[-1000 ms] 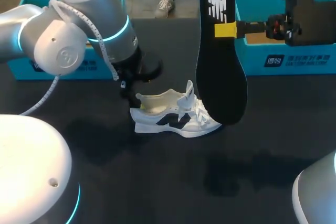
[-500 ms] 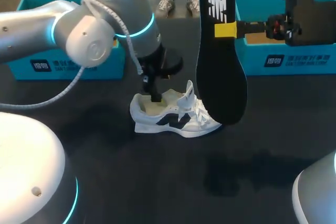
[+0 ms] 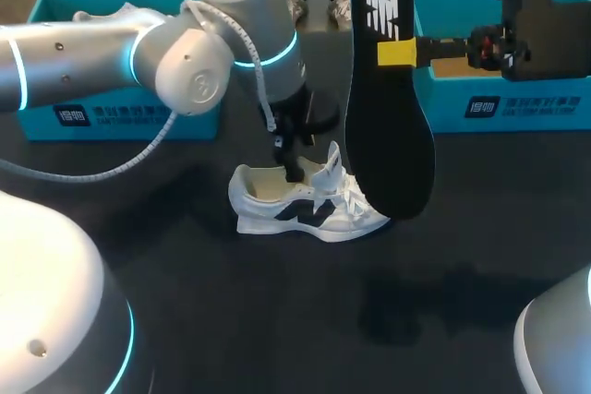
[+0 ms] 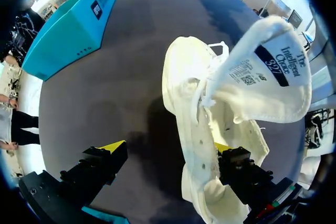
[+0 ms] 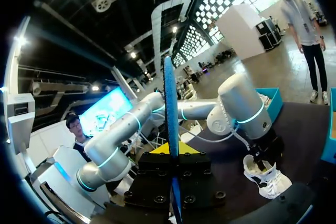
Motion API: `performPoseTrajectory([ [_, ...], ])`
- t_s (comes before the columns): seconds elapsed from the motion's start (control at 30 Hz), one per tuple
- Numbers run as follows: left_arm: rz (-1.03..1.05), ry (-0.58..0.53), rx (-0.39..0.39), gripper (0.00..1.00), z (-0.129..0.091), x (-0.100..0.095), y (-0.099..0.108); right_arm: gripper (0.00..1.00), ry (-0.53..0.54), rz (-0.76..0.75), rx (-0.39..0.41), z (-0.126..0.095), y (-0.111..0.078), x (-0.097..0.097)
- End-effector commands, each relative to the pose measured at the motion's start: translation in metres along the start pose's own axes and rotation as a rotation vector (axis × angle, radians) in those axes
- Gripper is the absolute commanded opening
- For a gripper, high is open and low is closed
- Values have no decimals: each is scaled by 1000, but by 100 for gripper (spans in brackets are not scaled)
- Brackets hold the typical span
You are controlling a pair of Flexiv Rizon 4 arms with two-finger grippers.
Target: Take the shoe out of the shoebox, open the shoe tongue, remove and reinsert the insole, then place the shoe into the shoebox
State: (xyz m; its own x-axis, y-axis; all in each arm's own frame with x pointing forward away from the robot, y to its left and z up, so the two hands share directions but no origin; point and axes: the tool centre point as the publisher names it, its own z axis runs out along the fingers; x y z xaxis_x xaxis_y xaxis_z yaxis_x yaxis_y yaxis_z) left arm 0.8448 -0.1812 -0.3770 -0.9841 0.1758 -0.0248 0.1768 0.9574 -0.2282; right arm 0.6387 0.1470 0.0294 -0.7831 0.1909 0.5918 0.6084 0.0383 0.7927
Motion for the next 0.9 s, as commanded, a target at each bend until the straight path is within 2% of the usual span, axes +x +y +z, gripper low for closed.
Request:
performPoseTrajectory([
  [0.03,8,32,20,100,13,-3,-2,0,0,1,2,3,1,-1],
  [0.13,14,35,18,100,15,1,-4,0,0,1,2,3,1,-1],
  [0.17,15,37,18,98,15,2,-4,0,0,1,2,3,1,-1],
  [0.2,19,39,18,92,15,3,-4,0,0,1,2,3,1,-1],
  [0.27,25,43,18,71,15,6,-3,0,0,1,2,3,1,-1],
  [0.33,30,47,16,58,15,9,-2,0,0,1,2,3,1,-1],
  [0.4,34,48,16,37,15,11,-1,0,0,1,2,3,1,-1],
  [0.47,38,52,14,7,15,13,0,0,0,1,2,3,1,-1],
  [0.5,39,53,14,0,15,13,1,0,0,1,2,3,1,-1],
  [0.77,60,63,41,0,14,19,2,0,0,1,2,3,1,-1],
  [0.9,126,90,42,0,5,21,0,0,0,1,2,3,1,-1],
])
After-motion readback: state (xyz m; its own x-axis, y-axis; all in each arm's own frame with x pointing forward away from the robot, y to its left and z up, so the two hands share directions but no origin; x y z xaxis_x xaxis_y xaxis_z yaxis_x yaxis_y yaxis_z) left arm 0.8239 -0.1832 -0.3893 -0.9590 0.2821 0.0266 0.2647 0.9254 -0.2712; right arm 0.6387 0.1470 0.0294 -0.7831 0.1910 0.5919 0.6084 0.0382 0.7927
